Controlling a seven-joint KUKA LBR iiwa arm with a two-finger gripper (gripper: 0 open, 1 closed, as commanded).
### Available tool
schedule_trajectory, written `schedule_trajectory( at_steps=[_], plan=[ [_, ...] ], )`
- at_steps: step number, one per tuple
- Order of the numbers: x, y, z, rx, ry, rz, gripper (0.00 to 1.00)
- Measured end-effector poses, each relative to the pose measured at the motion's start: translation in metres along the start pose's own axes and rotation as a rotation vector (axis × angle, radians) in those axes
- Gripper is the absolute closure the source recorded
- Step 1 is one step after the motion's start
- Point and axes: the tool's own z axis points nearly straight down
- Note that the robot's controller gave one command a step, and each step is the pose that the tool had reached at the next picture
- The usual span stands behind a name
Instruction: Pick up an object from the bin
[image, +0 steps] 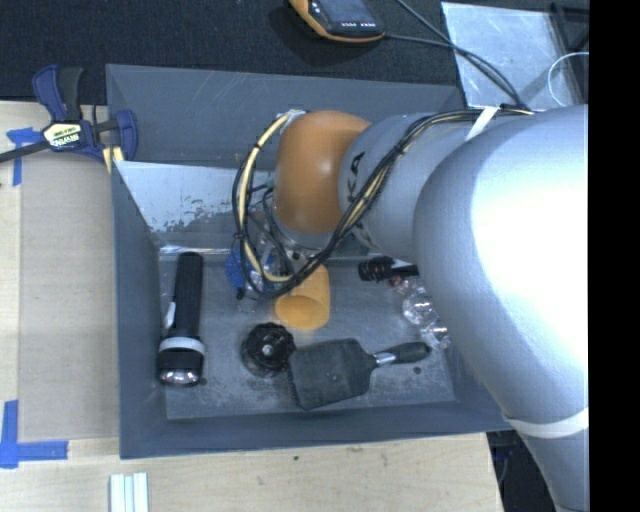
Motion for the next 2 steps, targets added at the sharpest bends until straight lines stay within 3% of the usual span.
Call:
schedule_trajectory(
  at_steps=[1,2],
  plan=[
    [-0.0056,-0.0016,-0.0024,-0.003,0.000,0.050,1.00],
    [-0.0059,-0.0017,-0.0023,-0.003,0.001,0.054,1.00]
  ],
)
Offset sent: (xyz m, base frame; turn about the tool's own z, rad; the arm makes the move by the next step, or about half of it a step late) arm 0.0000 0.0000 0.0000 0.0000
